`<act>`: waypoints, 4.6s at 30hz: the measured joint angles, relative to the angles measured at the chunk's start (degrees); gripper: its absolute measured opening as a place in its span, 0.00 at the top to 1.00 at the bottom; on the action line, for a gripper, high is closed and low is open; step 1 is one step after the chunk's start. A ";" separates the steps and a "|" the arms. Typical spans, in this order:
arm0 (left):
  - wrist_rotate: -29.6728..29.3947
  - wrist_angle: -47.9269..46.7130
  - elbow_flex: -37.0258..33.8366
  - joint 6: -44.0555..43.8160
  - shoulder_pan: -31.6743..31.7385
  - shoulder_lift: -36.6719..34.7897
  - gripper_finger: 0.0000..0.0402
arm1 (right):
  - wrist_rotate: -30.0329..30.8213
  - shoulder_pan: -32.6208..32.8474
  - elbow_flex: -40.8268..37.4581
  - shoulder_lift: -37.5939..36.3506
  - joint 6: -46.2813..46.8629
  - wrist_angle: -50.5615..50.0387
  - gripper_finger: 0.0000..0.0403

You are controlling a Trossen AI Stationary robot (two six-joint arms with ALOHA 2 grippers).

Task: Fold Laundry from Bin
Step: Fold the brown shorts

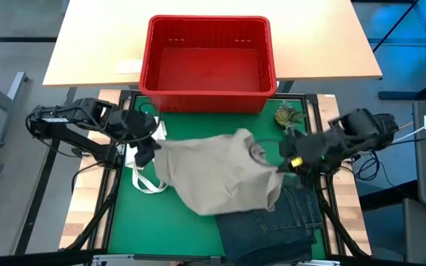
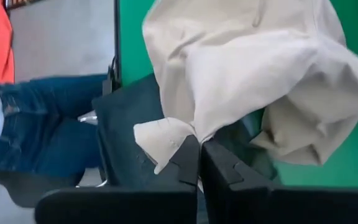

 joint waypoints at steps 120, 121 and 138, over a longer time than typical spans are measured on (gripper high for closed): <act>-23.71 1.08 -15.98 -3.12 -5.61 4.93 0.70 | 14.10 30.41 -39.54 13.60 4.89 29.99 0.80; -23.10 1.08 -15.98 -2.99 -5.61 4.93 0.70 | 14.08 30.41 -39.54 13.60 4.89 29.97 0.84; -12.39 8.33 -16.00 -4.37 -16.95 4.91 0.70 | 16.93 30.41 -28.86 13.32 4.95 18.77 0.98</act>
